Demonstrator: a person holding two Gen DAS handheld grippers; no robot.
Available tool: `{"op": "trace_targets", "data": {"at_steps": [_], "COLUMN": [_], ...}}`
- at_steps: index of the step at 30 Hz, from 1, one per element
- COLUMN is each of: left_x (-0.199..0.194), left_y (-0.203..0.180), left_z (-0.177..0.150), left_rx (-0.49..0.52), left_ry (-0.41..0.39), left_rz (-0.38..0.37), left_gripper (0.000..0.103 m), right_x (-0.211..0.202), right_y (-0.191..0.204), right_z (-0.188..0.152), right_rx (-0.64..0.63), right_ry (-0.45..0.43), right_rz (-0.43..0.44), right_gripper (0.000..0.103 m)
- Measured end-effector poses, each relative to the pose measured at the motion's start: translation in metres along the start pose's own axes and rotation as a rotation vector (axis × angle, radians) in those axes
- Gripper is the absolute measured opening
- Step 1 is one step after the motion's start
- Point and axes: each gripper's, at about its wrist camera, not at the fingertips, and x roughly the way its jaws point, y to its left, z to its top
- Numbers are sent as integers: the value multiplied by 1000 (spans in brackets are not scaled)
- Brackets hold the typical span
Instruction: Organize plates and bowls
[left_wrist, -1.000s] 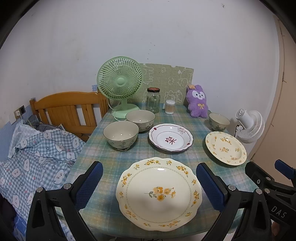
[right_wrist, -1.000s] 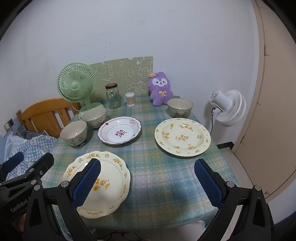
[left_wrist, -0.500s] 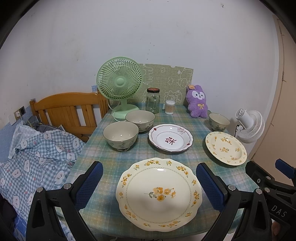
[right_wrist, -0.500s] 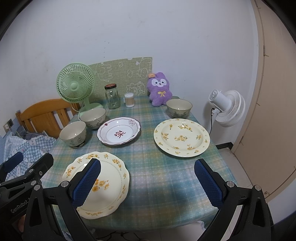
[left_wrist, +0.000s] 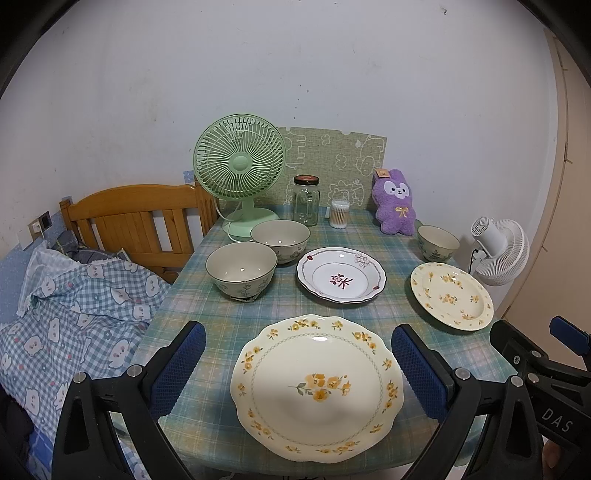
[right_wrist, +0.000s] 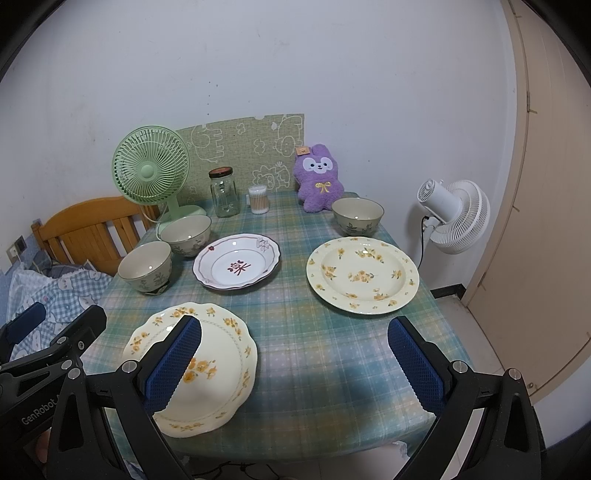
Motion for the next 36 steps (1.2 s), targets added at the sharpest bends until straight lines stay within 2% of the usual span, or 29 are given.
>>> {"op": "trace_targets", "data": {"at_steps": [11,20,26,36], "left_x": [2,10,30,86], "left_y": [1,8,16,30], "left_z": [3,14,15,2], "left_rx": [-2,-12,-24,-10], "left_ry": [7,41,69,184], "left_rz": [10,48,50,52], "left_gripper": [100,95,89,81], "right_x": [3,17,39,102], "right_y": [-1,15,29,55], "right_z": [3,15,16,7], "right_rx": [-8,-38,-57,-79], "right_ry": [11,51,87,195], "right_rz": [12,40,48,38], "right_gripper": [101,97,96,91]}}
